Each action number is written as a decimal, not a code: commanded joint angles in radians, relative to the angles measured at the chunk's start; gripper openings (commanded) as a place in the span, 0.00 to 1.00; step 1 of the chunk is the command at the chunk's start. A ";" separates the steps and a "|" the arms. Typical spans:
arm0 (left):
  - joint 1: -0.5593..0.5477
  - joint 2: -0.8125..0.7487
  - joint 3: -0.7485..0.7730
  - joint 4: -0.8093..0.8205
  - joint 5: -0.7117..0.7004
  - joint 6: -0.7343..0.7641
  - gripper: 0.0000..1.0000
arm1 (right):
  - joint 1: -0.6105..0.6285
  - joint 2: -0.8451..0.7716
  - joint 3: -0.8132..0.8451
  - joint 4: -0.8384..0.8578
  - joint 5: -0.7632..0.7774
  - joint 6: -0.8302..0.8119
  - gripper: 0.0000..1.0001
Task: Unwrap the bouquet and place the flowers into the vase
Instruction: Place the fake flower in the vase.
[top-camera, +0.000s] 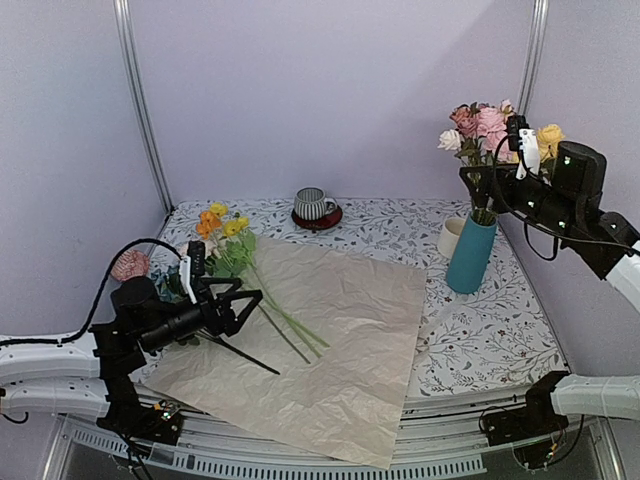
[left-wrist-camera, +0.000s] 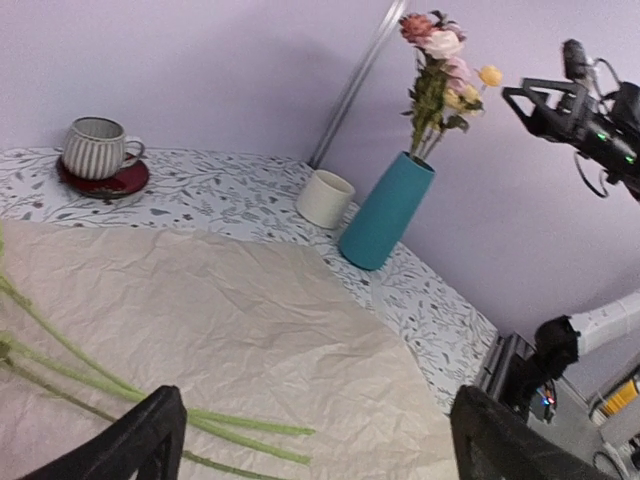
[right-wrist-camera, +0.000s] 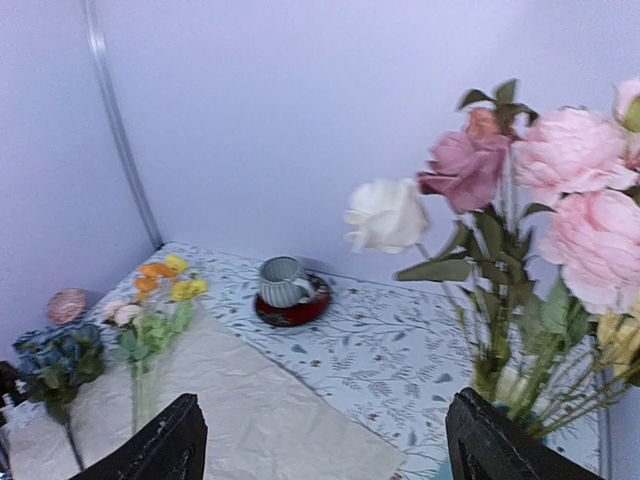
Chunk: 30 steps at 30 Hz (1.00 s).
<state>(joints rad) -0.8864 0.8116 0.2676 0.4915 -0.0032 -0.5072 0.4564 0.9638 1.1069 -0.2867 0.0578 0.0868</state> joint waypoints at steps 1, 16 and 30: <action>-0.005 -0.015 0.003 -0.102 -0.219 -0.092 0.83 | 0.062 -0.011 -0.066 0.080 -0.244 -0.018 0.83; 0.094 0.184 0.031 -0.275 -0.272 -0.460 0.58 | 0.334 0.290 -0.240 0.535 -0.379 -0.041 0.94; 0.232 0.483 0.112 -0.185 -0.079 -0.502 0.54 | 0.437 0.611 -0.199 1.000 -0.308 -0.126 0.99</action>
<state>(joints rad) -0.6842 1.2472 0.3355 0.2779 -0.1295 -0.9859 0.8654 1.5082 0.8665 0.5293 -0.2661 0.0265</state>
